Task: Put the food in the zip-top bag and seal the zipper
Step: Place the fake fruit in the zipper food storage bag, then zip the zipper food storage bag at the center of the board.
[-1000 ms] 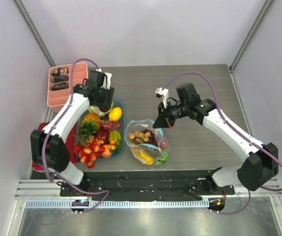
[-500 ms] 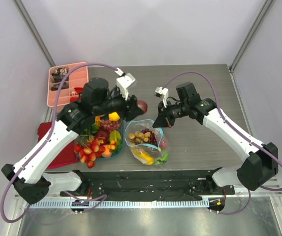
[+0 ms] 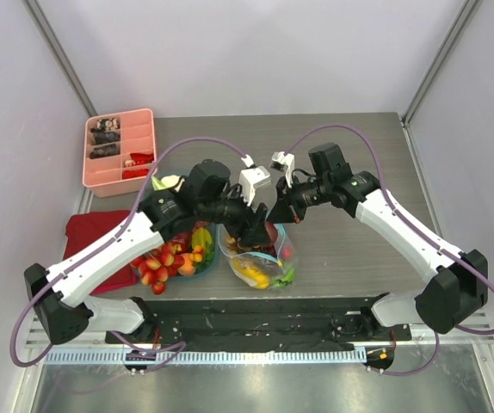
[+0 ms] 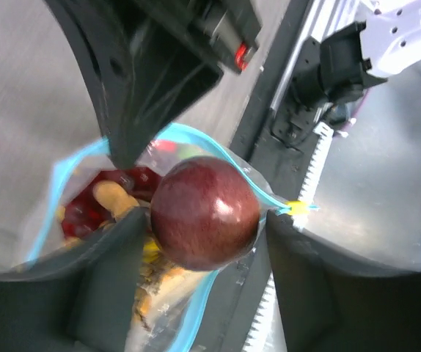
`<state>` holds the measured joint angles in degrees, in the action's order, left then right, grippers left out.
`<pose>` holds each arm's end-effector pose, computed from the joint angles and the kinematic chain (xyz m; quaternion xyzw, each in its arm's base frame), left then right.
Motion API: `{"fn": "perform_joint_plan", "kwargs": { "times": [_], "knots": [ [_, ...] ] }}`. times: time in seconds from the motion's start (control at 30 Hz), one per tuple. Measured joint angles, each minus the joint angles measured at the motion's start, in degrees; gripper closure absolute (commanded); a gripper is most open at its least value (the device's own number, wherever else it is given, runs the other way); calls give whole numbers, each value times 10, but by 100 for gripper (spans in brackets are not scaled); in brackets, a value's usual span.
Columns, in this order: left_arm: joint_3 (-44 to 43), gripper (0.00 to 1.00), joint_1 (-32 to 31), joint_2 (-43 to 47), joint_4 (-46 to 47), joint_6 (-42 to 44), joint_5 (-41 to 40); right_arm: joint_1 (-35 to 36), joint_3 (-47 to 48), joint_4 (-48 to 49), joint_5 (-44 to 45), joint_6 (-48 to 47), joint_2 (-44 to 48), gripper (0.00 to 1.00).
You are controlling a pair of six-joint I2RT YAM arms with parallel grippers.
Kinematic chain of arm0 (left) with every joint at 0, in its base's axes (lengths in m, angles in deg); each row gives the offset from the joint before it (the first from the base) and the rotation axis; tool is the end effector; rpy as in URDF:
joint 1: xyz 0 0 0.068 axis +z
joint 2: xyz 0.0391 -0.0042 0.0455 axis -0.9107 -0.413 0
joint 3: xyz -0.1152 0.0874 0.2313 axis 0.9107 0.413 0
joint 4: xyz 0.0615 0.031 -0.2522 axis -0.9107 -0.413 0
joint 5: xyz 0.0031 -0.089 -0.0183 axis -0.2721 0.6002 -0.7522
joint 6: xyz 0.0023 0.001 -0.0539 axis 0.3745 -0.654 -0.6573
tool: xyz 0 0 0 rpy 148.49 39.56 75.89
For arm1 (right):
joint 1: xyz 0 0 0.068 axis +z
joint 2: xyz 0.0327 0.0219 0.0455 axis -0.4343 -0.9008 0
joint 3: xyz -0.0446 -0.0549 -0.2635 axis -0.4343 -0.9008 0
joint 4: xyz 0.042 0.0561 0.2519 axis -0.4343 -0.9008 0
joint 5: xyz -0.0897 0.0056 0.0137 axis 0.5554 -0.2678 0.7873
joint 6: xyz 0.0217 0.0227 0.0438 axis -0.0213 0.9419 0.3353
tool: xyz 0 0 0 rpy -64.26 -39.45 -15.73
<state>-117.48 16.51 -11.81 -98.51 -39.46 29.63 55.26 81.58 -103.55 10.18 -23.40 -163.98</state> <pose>0.1679 -0.2175 0.3719 0.3812 0.7793 -0.3973 0.2991 0.2354 0.1631 0.3230 -0.4260 0.7457 0.4238 0.2880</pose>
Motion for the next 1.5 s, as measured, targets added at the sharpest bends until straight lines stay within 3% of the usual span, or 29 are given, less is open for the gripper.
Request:
{"fn": "perform_joint_plan", "kwargs": {
  "times": [0.07, 0.33, 0.6, 0.73, 0.77, 0.9, 0.97, 1.0, 1.07, 1.1, 1.13, 1.2, 1.33, 1.5],
  "knots": [
    [-2, 0, -1, -5, -15, 3, 0, 0, 0, 0, -3, 0, 0, 99],
    [-53, 2, -1, -11, -89, 115, 30, 0, 0, 5, -17, 2, 0, 99],
    [-55, 28, -36, -9, -154, 331, 65, 4, 22, 12, -31, 5, -9, 99],
    [-34, 43, -61, -10, -144, 380, 56, 12, 35, 24, -35, 7, -33, 99],
    [-26, 51, -66, -10, -142, 384, 53, 14, 35, 29, -36, 8, -37, 99],
    [2, 60, -95, -10, -136, 403, 39, 24, 35, 41, -38, 18, -49, 99],
    [7, 87, -112, -11, -131, 407, 32, 27, 35, 47, -40, 23, -49, 98],
    [7, 98, -119, -12, -129, 406, 28, 28, 35, 49, -41, 26, -49, 80],
    [7, 100, -128, -15, -118, 401, 16, 28, 35, 52, -41, 34, -49, 51],
    [6, 100, -130, -17, -112, 395, 9, 28, 36, 52, -40, 39, -49, 27],
    [5, 100, -131, -20, -108, 390, 3, 28, 37, 52, -35, 39, -49, 21],
    [3, 100, -131, -24, -99, 374, -7, 25, 40, 50, -23, 43, -47, 13],
    [3, 100, -130, -26, -76, 330, -18, -15, 38, 29, 3, 39, -10, 11],
    [3, 100, -128, -28, -47, 285, -26, -171, 23, 10, -12, 2, 97, 16]
  ]
}}
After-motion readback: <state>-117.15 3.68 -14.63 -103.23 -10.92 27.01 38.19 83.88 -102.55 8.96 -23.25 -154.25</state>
